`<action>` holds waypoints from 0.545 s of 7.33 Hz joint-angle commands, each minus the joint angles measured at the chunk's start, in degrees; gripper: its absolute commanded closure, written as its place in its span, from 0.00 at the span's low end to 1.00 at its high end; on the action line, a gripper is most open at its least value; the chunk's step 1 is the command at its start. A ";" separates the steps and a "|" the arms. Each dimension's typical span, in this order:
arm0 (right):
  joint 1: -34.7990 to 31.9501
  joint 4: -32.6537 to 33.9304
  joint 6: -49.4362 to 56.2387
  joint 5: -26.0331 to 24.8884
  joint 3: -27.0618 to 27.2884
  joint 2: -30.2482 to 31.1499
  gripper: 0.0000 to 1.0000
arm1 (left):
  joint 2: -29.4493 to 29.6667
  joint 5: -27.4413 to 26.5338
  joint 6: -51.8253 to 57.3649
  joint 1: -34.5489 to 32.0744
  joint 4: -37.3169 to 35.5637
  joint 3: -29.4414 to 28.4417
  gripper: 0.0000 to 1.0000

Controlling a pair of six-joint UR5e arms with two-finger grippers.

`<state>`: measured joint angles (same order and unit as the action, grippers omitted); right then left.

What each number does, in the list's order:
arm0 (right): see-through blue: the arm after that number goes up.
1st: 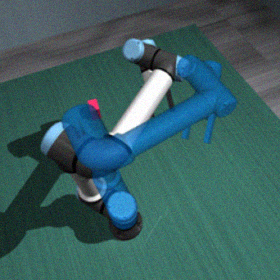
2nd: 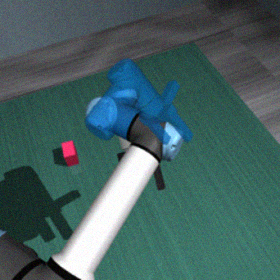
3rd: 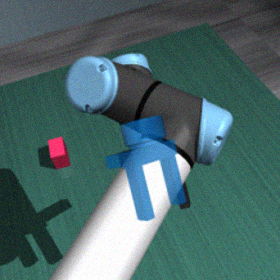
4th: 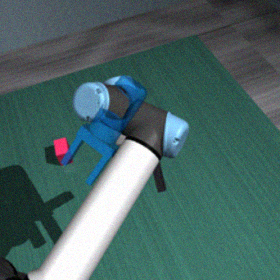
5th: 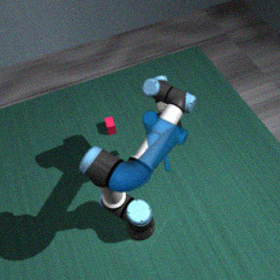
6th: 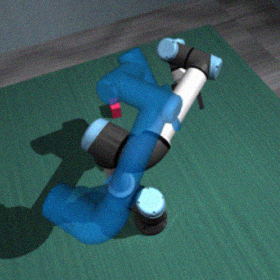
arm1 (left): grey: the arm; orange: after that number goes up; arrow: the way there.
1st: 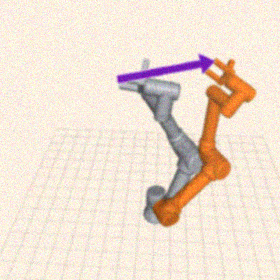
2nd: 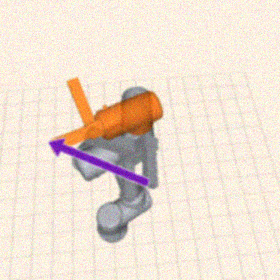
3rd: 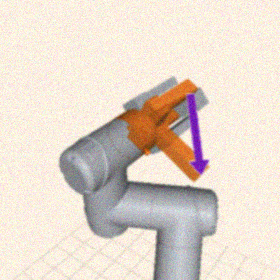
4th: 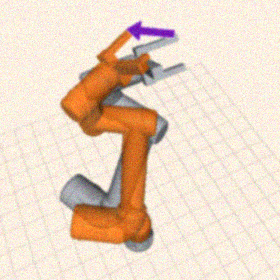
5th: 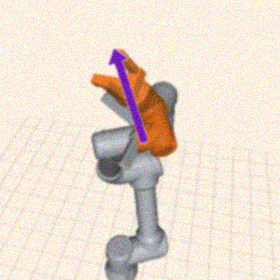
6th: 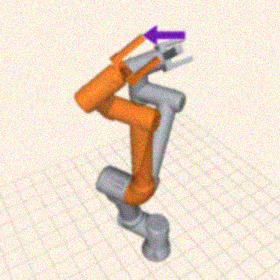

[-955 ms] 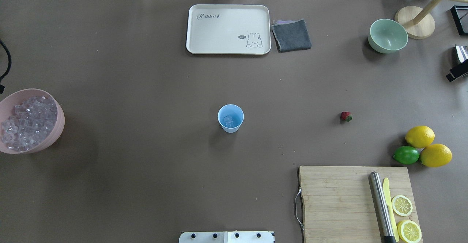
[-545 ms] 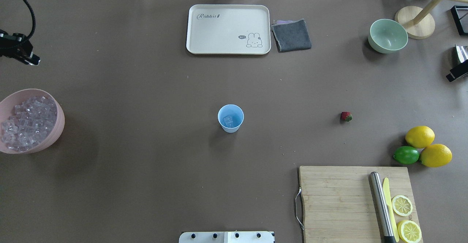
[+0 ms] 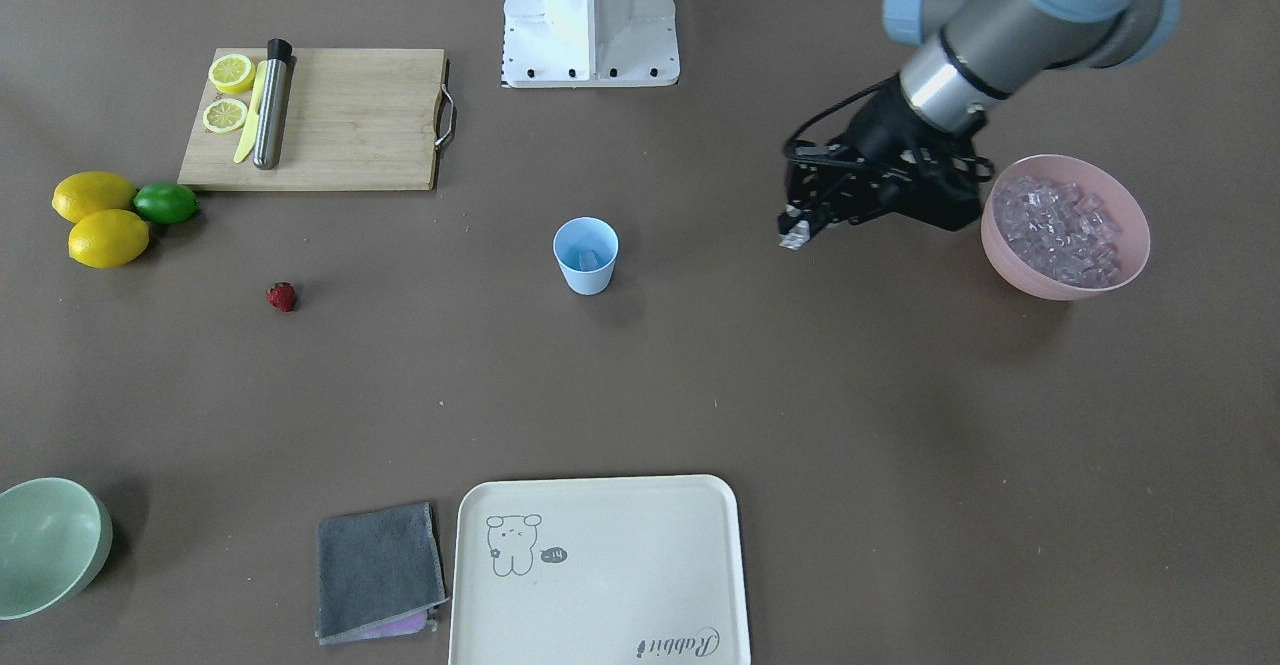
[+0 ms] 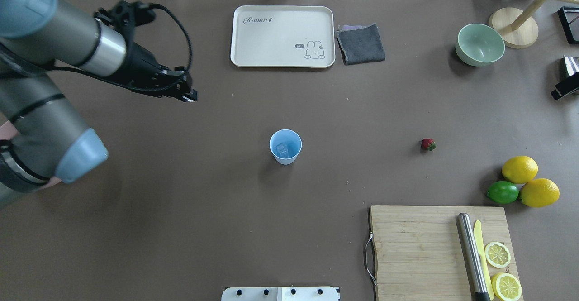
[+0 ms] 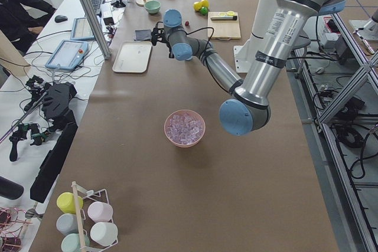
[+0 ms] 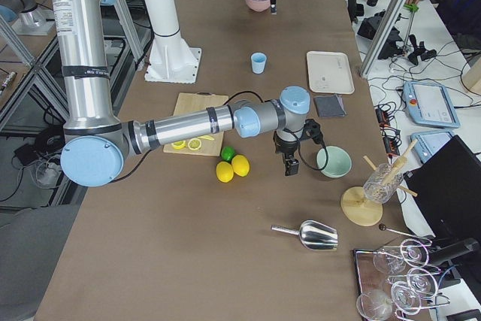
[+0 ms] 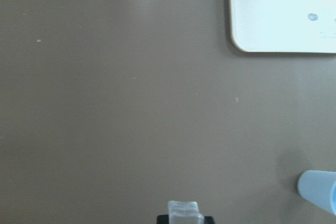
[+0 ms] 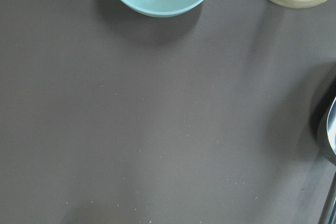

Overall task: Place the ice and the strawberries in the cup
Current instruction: 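Lift the ice cube and carry it over the light-blue cup with the left gripper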

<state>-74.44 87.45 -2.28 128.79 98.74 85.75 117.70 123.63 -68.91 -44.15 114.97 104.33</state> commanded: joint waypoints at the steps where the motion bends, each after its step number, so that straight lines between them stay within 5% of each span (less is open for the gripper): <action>1: 0.00 0.00 0.00 -0.20 -0.12 0.03 0.00 | 7.00 -14.08 -6.66 12.56 2.10 -3.59 1.00; 4: 0.00 0.00 -0.09 -0.38 0.05 0.47 0.00 | 12.53 -20.96 -6.67 17.07 4.02 -11.03 1.00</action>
<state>-74.44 87.45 -2.30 128.46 98.65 86.09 127.32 105.14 -75.46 -28.51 117.58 97.93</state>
